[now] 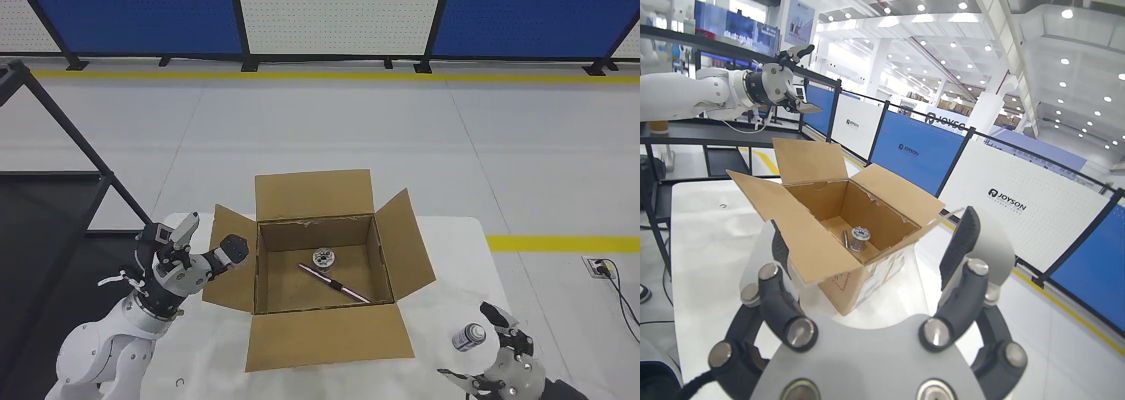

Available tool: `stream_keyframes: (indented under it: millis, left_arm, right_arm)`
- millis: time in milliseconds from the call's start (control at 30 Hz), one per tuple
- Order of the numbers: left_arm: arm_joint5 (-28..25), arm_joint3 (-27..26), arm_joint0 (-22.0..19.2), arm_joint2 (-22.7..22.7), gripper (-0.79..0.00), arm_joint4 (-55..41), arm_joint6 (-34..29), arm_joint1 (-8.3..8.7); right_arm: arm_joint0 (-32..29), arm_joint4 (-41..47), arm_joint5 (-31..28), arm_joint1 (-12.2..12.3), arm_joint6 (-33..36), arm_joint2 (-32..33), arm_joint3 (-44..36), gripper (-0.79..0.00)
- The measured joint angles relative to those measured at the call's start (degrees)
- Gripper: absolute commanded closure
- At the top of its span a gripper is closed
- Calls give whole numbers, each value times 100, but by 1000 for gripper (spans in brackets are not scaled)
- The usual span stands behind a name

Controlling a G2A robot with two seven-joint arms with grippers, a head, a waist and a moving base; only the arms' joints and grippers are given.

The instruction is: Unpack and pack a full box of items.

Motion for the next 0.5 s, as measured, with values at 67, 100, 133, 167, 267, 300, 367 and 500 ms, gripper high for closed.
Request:
stream_keyframes:
  millis: [67,100,133,167,267,300,367,500]
  left_arm:
    - [-114,-38,201,-142,-785,-37,60,4]
    - [-189,-44,329,-223,-785,-115,99,2]
    - [-243,-46,418,-278,-785,-173,116,1]
    - [-296,-51,503,-324,-785,-221,120,-1]
    - [-452,-77,742,-421,-785,-320,139,-10]
    - [-508,-113,814,-428,-785,-310,197,-16]
    - [-547,-164,865,-407,-785,-288,263,-23]
    - [-545,-167,863,-402,-785,-286,266,-23]
  right_arm:
    - [98,59,187,-17,538,-241,-412,-785]
    - [186,49,274,-24,910,-421,-665,-785]
    - [263,25,328,-30,1186,-566,-838,-785]
    - [349,-11,382,-36,1455,-718,-986,-785]
    - [688,-118,413,-57,2440,-1315,-1150,-785]
    - [865,-38,350,-66,2862,-1532,-1091,-785]
    - [991,-12,347,-70,3323,-1626,-1049,-785]
    - [937,-22,359,-70,3122,-1596,-1052,-785]
